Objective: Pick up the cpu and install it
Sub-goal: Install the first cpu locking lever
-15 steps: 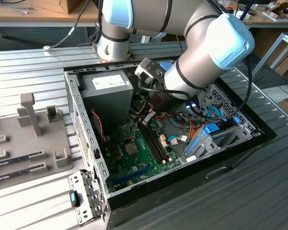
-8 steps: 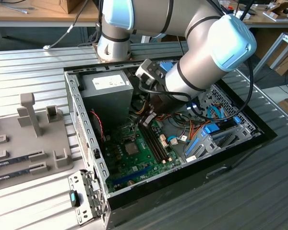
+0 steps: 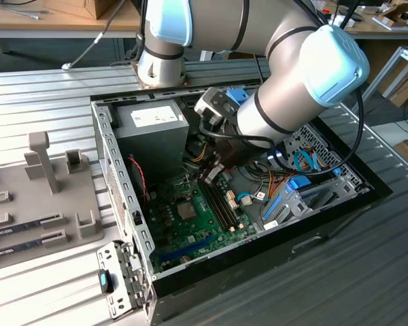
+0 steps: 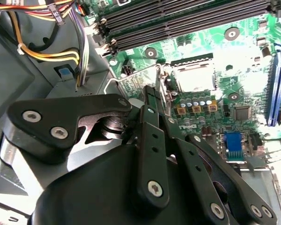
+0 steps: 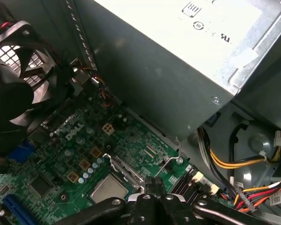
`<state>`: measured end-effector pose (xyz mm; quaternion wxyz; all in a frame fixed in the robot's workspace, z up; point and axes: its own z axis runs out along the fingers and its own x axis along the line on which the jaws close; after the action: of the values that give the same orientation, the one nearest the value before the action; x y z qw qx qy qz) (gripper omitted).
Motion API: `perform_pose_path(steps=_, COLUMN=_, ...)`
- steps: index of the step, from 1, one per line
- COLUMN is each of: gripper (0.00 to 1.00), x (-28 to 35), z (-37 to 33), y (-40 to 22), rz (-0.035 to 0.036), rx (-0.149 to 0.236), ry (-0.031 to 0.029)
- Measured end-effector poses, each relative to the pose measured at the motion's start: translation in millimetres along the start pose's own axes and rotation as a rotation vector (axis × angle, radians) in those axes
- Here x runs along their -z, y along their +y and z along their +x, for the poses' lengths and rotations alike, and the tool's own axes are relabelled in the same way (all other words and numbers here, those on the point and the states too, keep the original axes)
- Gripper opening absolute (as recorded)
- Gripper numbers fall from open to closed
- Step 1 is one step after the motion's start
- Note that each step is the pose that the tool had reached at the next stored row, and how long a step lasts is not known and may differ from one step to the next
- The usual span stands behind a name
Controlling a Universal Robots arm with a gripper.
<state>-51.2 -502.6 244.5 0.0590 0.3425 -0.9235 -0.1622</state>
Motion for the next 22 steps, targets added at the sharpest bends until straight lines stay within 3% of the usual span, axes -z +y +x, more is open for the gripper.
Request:
perform_pose_path(steps=11, gripper=0.11, x=0.3, z=1.6, y=-2.6, rz=-0.0001, rx=-0.002, ry=-0.0008)
perform_pose_path(steps=16, gripper=0.11, x=-1.0, z=-9.9, y=-6.7, rz=-0.0014, rx=-0.011, ry=-0.0020)
perform_pose_path(steps=19, gripper=0.11, x=-4.5, z=-15.4, y=-1.8, rz=-0.0013, rx=-0.015, ry=-0.0036)
perform_pose_path(steps=20, gripper=0.11, x=-6.3, z=-22.5, y=1.2, rz=-0.0017, rx=-0.015, ry=-0.0031)
perform_pose_path(steps=22, gripper=0.11, x=-8.7, z=-28.1, y=5.9, rz=-0.0017, rx=-0.015, ry=-0.0032)
